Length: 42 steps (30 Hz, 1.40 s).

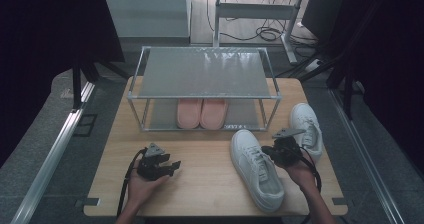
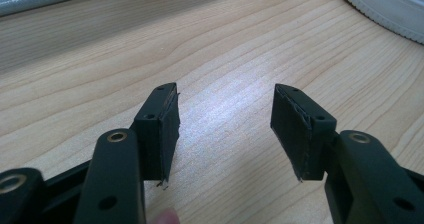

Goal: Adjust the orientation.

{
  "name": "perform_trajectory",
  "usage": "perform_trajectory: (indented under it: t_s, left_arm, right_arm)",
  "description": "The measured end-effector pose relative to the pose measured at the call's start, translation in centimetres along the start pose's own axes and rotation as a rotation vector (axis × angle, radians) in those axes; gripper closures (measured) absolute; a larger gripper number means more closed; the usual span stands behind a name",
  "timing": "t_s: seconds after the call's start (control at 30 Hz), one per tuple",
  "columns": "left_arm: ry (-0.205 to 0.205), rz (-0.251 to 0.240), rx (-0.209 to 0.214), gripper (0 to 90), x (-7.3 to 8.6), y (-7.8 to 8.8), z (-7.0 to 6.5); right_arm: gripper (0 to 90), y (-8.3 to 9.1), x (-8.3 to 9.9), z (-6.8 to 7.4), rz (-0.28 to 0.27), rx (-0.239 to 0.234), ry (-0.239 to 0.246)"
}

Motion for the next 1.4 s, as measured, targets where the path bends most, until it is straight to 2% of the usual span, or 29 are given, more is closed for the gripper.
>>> perform_trajectory:
  t_s: [0.2,0.37,0.5,0.6,0.67,0.87,1.07,1.23,1.4]
  left_arm:
    - [0.001,0.001,0.002,45.5,0.0,0.0,0.0]
    - [0.007,0.002,0.0,45.5,0.0,0.0,0.1]
    - [0.012,0.002,-0.001,45.5,0.1,0.0,0.2]
    - [0.015,-0.001,-0.002,45.4,0.1,0.0,0.3]
    - [0.015,-0.001,-0.002,45.5,0.1,0.0,0.4]
    - [0.015,0.0,-0.001,45.4,0.0,0.0,0.3]
    - [0.016,0.003,0.002,45.3,0.1,0.0,0.2]
    - [0.016,0.006,0.002,45.3,0.1,-0.1,0.3]
    - [0.014,0.006,0.004,45.2,0.1,-0.1,0.2]
  right_arm:
    - [89.9,-1.0,-0.7,0.5,-0.007,-0.039,0.013]
    - [89.9,-1.2,-0.8,0.4,-0.012,-0.047,0.012]
    - [89.9,0.1,-0.7,0.1,-0.057,-0.058,-0.009]
    - [89.9,1.6,-0.4,0.5,-0.091,-0.051,0.005]
    - [89.9,2.4,-0.1,0.9,-0.116,-0.061,0.015]
    - [89.9,4.1,1.4,2.7,-0.138,-0.079,0.038]
    - [89.9,5.1,2.0,4.5,-0.159,-0.093,0.071]
    - [89.9,4.9,2.7,5.3,-0.147,-0.119,0.078]
    - [89.9,3.7,3.8,5.4,-0.097,-0.133,0.069]
Point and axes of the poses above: each handheld gripper's, and its own axes: y roughly backward along the jaws, x roughly out of its underside, z roughly to its left, the point moved 3 cm from there along -y, roughly forward along the jaws, and after that the axes turned 15 degrees about -x, right-handed, at the moved point
